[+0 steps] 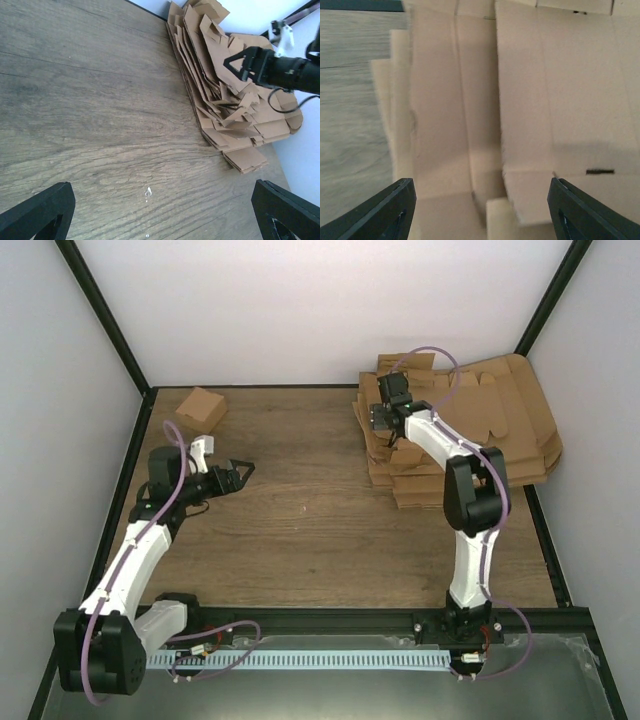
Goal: Fold the paper box
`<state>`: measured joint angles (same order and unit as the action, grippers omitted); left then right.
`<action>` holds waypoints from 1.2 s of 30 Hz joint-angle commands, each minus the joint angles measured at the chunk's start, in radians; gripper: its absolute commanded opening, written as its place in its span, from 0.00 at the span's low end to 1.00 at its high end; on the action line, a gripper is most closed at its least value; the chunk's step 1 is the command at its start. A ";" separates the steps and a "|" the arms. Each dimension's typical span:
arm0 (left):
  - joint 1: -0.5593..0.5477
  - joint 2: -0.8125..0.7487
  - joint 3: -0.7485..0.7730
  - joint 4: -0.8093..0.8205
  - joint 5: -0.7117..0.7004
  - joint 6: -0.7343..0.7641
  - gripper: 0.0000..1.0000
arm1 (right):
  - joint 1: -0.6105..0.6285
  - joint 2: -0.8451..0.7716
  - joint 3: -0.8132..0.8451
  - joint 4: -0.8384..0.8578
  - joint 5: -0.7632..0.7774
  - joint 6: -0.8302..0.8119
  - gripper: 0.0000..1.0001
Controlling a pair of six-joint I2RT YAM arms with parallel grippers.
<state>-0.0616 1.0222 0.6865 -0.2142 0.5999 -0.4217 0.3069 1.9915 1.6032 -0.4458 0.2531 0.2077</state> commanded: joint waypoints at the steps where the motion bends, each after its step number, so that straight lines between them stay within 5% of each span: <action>1: 0.000 0.017 0.028 0.013 0.011 0.016 1.00 | 0.003 0.110 0.154 -0.079 0.172 -0.061 0.76; 14: 0.001 0.062 0.056 0.038 0.024 0.008 1.00 | 0.003 0.416 0.420 -0.156 0.392 -0.114 0.70; 18: 0.000 0.052 0.057 0.025 0.020 0.016 1.00 | 0.004 0.444 0.435 -0.158 0.511 -0.113 0.57; 26: 0.000 0.035 0.061 0.017 0.018 0.001 1.00 | 0.003 0.342 0.400 -0.113 0.621 -0.128 0.04; 36: 0.000 0.019 0.077 -0.016 0.019 0.010 1.00 | 0.008 0.077 0.372 -0.128 0.662 -0.146 0.01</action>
<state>-0.0616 1.0584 0.7238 -0.2138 0.6075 -0.4225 0.3119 2.2021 1.9545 -0.5720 0.8574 0.0597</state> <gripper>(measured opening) 0.999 0.028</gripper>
